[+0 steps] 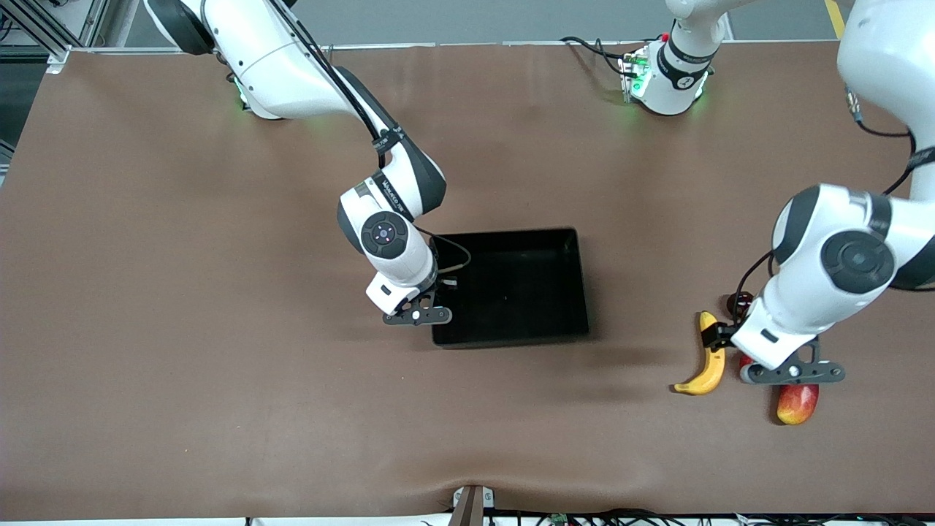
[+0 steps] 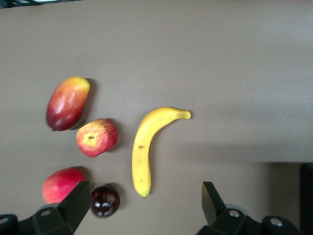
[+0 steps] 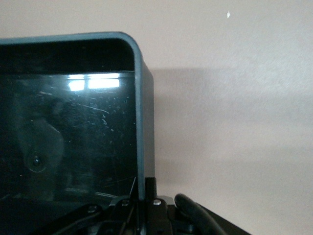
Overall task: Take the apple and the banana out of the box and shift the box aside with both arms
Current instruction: 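Set the banana beside the apples while the right gripper grips the tray rim, then drag the black tray with the right gripper away from the fruits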
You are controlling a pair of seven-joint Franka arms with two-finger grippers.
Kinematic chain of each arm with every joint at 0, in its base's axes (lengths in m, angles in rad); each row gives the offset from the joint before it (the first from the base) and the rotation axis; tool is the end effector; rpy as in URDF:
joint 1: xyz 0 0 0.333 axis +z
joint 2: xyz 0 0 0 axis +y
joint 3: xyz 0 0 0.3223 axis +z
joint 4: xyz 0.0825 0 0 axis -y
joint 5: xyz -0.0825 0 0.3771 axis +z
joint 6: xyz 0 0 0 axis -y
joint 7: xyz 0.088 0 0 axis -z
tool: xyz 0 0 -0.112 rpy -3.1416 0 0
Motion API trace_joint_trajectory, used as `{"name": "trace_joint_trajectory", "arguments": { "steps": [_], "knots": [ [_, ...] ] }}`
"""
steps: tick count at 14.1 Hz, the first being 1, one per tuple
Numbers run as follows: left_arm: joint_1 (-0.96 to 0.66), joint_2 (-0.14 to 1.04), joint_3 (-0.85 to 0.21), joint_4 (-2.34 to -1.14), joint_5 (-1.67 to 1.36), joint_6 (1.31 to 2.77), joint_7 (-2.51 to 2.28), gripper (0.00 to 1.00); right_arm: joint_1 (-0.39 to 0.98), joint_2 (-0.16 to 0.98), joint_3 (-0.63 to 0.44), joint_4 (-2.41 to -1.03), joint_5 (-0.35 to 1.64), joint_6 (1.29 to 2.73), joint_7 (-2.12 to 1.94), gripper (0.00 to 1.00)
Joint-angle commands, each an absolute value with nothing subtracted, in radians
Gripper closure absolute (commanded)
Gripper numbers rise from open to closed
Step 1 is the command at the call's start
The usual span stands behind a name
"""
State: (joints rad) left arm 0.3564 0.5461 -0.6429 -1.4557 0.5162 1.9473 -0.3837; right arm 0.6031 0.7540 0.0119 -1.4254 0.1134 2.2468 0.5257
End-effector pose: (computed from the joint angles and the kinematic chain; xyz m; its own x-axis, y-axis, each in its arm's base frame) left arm 0.6922 -0.0812 0.4237 0.9938 -0.0083 0.1111 0.0074 -0.9901 -0.1404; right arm 0.5974 0.4244 0.2580 0.9998 0.0175 0.0043 0.0179 -0.9927 -0.1192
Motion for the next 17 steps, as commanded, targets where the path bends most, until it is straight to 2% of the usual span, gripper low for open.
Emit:
{"name": "trace_joint_trajectory", "arguments": {
  "steps": [1,10,13,17],
  "knots": [
    [0.367,0.442,-0.656,-1.471,0.483,1.882,-0.380,0.00,0.557,0.703,0.021,-1.425,0.115,2.221,0.528,1.00],
    [0.405,0.230,-0.652,-1.447,0.295,1.671,-0.281,0.00,0.339,0.574,0.020,-1.453,0.190,2.017,0.353,1.00],
    [0.419,0.170,-0.650,-1.440,0.267,1.646,-0.267,0.00,0.211,0.516,0.021,-1.522,0.195,1.967,0.194,1.00],
    [0.448,0.123,-0.649,-1.440,0.183,1.605,-0.261,0.00,0.059,0.486,0.017,-1.526,0.201,1.844,0.051,1.00]
  ]
}}
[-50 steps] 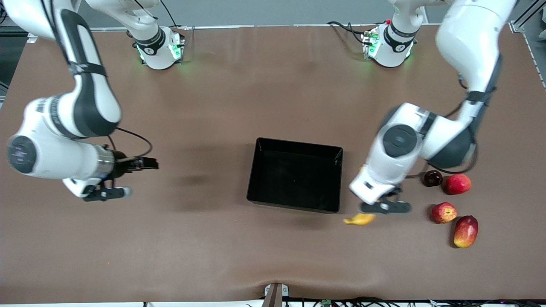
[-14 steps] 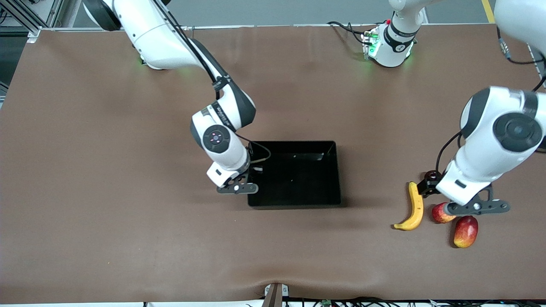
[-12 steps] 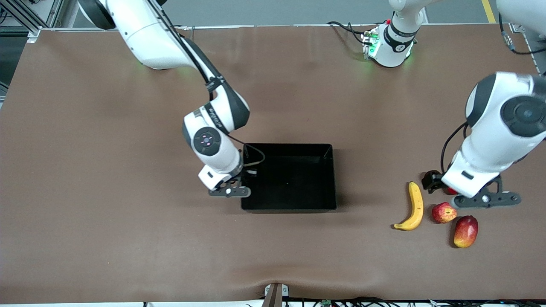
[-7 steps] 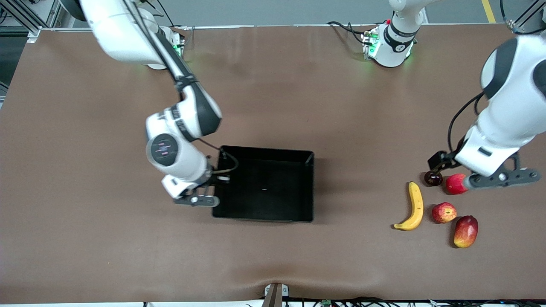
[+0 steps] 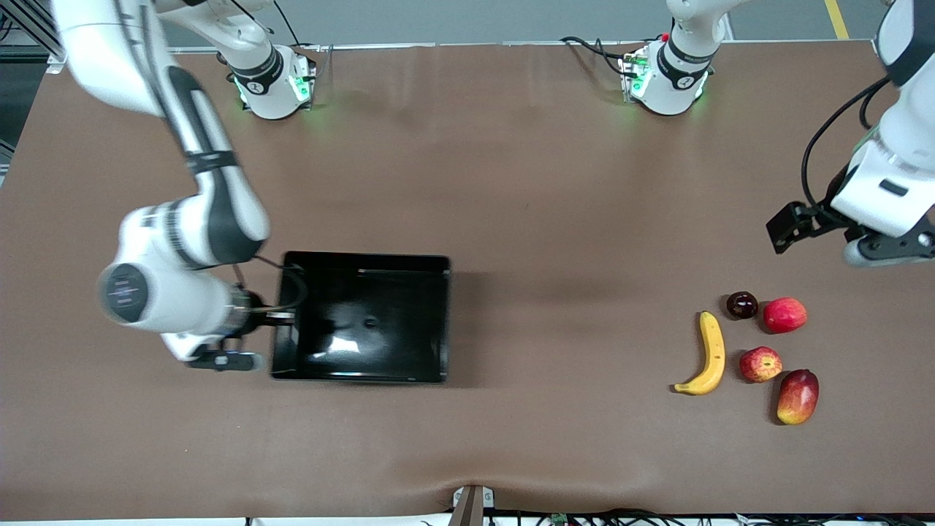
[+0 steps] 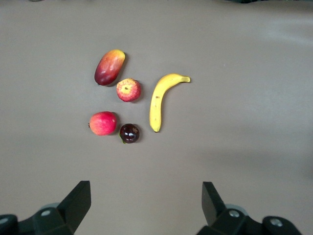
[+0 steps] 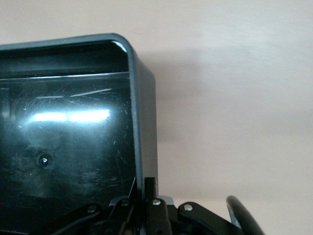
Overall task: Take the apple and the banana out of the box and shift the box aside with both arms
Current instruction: 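Drag the black tray with the right gripper away from the fruits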
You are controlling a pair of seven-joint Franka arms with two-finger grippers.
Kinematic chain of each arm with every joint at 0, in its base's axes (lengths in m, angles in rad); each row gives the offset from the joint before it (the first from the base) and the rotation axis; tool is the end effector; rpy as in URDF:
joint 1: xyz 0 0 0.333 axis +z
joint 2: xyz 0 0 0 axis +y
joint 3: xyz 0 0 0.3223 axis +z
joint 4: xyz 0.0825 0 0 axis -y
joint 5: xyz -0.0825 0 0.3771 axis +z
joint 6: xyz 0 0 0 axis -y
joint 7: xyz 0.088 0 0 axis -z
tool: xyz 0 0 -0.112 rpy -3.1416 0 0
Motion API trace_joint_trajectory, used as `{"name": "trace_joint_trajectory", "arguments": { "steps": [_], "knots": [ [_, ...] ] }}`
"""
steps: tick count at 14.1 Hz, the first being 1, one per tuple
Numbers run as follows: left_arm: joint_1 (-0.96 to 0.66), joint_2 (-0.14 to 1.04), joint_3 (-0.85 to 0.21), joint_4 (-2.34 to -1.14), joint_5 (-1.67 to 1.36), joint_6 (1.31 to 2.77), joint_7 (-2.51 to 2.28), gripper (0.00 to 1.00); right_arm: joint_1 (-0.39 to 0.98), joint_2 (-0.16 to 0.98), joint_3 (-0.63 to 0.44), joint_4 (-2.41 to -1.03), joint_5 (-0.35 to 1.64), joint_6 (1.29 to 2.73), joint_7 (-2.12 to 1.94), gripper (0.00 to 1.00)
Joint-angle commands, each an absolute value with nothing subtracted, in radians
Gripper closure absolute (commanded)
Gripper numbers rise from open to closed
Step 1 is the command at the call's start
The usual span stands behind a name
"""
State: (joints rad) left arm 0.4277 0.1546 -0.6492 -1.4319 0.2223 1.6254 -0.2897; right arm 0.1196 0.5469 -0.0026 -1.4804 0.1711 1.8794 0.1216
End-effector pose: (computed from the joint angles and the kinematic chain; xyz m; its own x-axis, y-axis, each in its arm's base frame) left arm 0.5901 -0.0771 0.6246 0.9924 0.0670 0.1033 0.0778 -0.9916 -0.1035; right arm 0.6777 0.0936 0.3505 0.9841 -0.0562 -0.1685 -0.0791 -0.9881 -0.1320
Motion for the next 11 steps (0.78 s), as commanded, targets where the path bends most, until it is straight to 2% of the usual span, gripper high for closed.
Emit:
{"name": "trace_joint_trajectory", "arguments": {
  "steps": [1,3,5,6,7,9,11],
  "knots": [
    [0.449,0.118,-0.649,-1.439,0.181,1.597,-0.255,0.00,0.025,0.482,0.014,-1.531,0.201,1.835,0.014,1.00],
    [0.393,0.071,-0.568,-1.459,0.138,1.597,-0.218,0.00,-0.049,0.476,0.012,-1.560,0.196,1.839,-0.049,1.00],
    [0.193,0.039,-0.316,-1.485,0.080,1.595,-0.140,0.00,-0.145,0.479,0.009,-1.583,0.192,1.859,-0.179,1.00],
    [0.119,0.034,-0.222,-1.488,0.072,1.591,-0.082,0.00,-0.194,0.480,0.009,-1.598,0.192,1.876,-0.228,1.00],
    [0.083,0.034,-0.174,-1.488,0.066,1.576,-0.066,0.00,-0.230,0.479,0.008,-1.606,0.186,1.893,-0.248,1.00],
    [0.057,0.022,-0.155,-1.496,0.041,1.562,-0.075,0.00,-0.294,0.482,0.009,-1.620,0.138,1.916,-0.281,1.00],
    [0.041,0.021,-0.141,-1.502,0.041,1.565,-0.095,0.00,-0.327,0.482,0.009,-1.687,0.135,2.004,-0.384,1.00]
  ]
}}
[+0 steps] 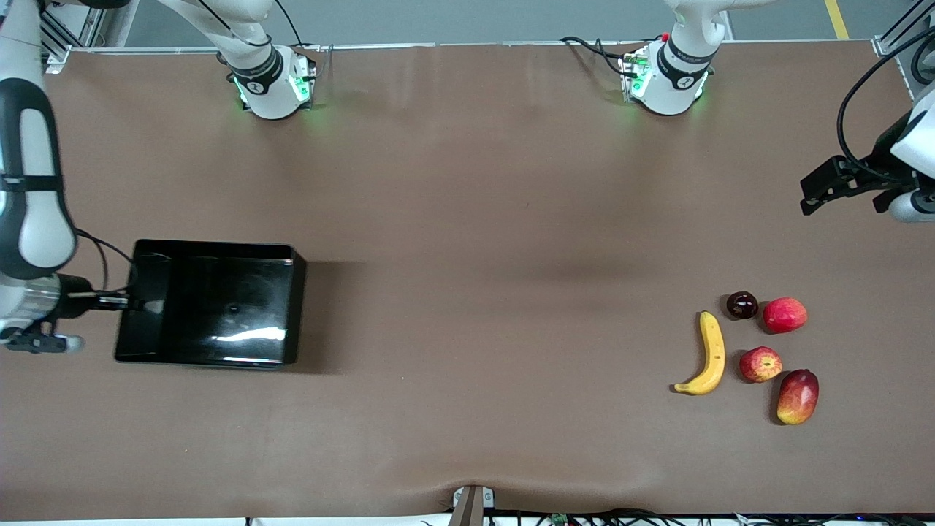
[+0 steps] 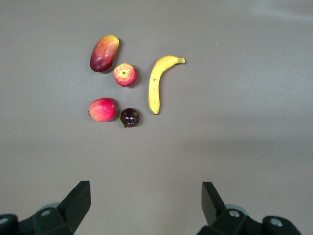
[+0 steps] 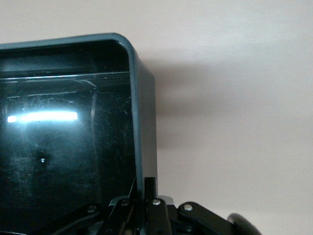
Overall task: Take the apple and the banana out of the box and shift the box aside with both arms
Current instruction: 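Drag the black tray with the right gripper away from the fruits, then release the tray and raise the right gripper while the left gripper withdraws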
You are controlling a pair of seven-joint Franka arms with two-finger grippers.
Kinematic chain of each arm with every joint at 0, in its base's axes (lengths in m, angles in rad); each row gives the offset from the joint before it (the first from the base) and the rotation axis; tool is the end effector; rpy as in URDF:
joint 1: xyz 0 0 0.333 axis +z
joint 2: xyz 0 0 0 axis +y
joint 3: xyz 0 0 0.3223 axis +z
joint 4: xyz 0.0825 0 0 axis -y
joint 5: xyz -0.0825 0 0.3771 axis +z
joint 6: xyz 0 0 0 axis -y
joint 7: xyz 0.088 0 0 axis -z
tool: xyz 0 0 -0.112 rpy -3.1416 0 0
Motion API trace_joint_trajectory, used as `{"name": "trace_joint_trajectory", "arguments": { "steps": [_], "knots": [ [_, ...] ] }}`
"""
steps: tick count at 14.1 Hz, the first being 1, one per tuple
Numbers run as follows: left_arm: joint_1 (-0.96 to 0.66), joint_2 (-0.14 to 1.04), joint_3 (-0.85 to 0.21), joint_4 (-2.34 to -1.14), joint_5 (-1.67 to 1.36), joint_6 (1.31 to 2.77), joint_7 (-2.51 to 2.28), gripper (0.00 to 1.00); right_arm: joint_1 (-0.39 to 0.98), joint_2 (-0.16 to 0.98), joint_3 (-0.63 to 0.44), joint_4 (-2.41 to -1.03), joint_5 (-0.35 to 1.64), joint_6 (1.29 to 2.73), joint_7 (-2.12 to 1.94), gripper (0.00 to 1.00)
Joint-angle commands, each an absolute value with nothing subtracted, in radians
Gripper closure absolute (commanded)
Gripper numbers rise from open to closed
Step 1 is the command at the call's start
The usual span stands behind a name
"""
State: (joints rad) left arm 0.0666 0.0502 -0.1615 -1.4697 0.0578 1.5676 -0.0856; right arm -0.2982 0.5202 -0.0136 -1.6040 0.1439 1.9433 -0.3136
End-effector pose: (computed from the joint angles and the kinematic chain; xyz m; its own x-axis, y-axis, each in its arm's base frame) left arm 0.5623 -0.0444 0.6451 0.9986 -0.0085 0.0524 -0.0061 -0.9990 -0.0453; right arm 0.6343 -0.1924 0.3182 0.9892 -0.0494 -0.1382 -0.0723 -0.9835 -0.1660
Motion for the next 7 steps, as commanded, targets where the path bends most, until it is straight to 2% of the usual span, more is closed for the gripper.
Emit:
{"name": "trace_joint_trajectory", "arguments": {
  "steps": [1,4,7],
  "knots": [
    [0.041,0.023,-0.141,-1.505,0.041,1.568,-0.097,0.00,-0.350,0.482,0.011,-1.734,0.137,2.058,-0.409,1.00],
    [0.044,0.005,-0.141,-1.528,0.041,1.572,-0.120,0.00,-0.354,0.483,0.011,-1.816,0.143,2.147,-0.417,1.00],
    [0.040,-0.035,-0.141,-1.592,0.040,1.583,-0.135,0.00,-0.376,0.488,0.011,-1.825,0.143,2.175,-0.419,1.00]
  ]
}}
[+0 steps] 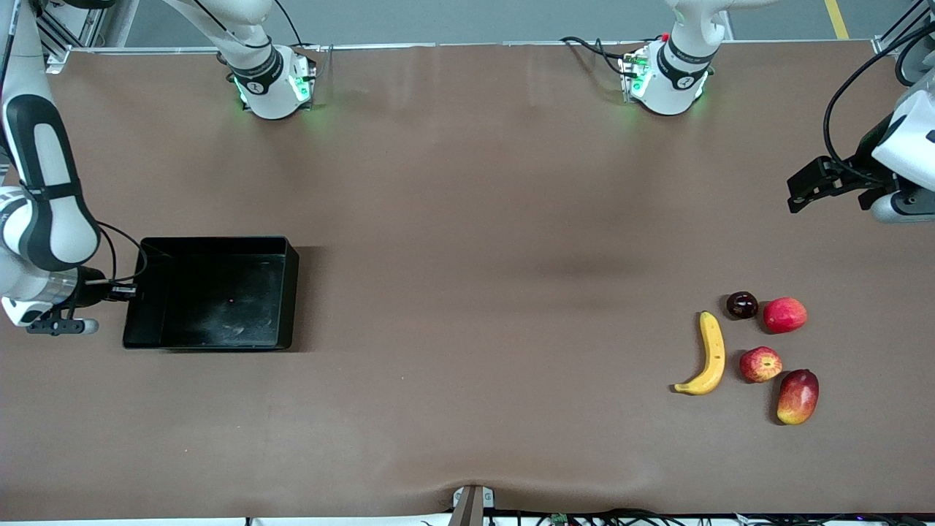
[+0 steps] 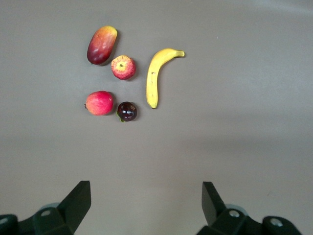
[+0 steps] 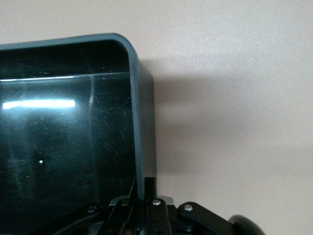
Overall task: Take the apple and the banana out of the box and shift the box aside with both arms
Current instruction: 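Release the tray and raise the right gripper while the left gripper withdraws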
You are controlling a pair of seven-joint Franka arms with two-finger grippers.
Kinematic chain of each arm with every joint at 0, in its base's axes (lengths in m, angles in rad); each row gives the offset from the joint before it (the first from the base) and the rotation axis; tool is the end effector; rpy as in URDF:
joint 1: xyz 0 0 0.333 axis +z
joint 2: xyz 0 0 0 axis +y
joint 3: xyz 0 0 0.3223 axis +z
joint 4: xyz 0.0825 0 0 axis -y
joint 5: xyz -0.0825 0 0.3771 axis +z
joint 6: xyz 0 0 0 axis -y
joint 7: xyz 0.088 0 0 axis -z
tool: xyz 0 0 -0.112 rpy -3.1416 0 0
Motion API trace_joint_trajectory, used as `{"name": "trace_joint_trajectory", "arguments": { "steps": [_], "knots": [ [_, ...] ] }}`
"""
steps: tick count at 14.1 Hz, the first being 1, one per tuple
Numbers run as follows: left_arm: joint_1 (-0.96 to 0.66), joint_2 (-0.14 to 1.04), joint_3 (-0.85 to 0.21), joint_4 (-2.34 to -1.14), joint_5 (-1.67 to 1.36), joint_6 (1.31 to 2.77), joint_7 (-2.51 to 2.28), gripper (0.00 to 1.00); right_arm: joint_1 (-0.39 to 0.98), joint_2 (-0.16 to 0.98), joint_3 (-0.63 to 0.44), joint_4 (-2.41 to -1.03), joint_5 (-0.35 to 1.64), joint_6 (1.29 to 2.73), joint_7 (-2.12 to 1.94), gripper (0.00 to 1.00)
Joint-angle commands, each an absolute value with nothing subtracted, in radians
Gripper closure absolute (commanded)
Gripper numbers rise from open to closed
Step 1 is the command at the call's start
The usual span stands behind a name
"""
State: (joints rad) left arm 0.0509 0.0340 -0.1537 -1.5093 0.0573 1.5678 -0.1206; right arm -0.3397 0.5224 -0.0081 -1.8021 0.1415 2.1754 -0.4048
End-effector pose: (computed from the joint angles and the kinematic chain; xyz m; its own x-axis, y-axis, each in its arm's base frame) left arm 0.5566 -0.0493 0.6357 0.9994 0.0181 0.0310 0.0196 -0.9986 -0.0487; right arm 0.5986 -0.2103 0.2497 0.9946 -0.0236 -0.1011 -0.0387 -0.9878 -0.1508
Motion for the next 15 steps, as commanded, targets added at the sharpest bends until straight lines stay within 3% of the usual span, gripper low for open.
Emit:
{"name": "trace_joint_trajectory", "arguments": {
  "steps": [1,2,3,5,7,8,11,15],
  "knots": [
    [0.035,-0.067,-0.140,-1.633,0.038,1.598,-0.140,0.00,-0.385,0.491,0.011,-1.827,0.143,2.177,-0.419,1.00],
    [0.026,-0.083,-0.138,-1.656,0.035,1.606,-0.143,0.00,-0.387,0.491,0.011,-1.830,0.144,2.175,-0.419,1.00],
    [0.017,-0.086,-0.137,-1.661,0.035,1.605,-0.147,0.00,-0.387,0.491,0.011,-1.847,0.144,2.178,-0.419,0.91],
    [0.014,-0.103,-0.138,-1.681,0.035,1.606,-0.169,0.00,-0.382,0.491,0.011,-1.859,0.144,2.204,-0.416,0.64],
    [0.012,-0.103,-0.140,-1.684,0.035,1.606,-0.170,0.00,-0.380,0.498,0.011,-1.853,0.147,2.198,-0.388,0.18],
    [0.018,-0.100,-0.140,-1.683,0.025,1.608,-0.169,0.00,-0.380,0.508,0.011,-1.844,0.149,2.194,-0.349,0.00],
    [0.020,-0.094,-0.140,-1.680,0.020,1.609,-0.153,0.00,-0.376,0.523,0.020,-1.774,0.146,2.184,-0.386,0.00],
    [0.020,-0.089,-0.140,-1.675,0.020,1.621,-0.153,0.00,-0.341,0.523,0.014,-1.528,0.135,1.956,-0.436,0.00]
  ]
}}
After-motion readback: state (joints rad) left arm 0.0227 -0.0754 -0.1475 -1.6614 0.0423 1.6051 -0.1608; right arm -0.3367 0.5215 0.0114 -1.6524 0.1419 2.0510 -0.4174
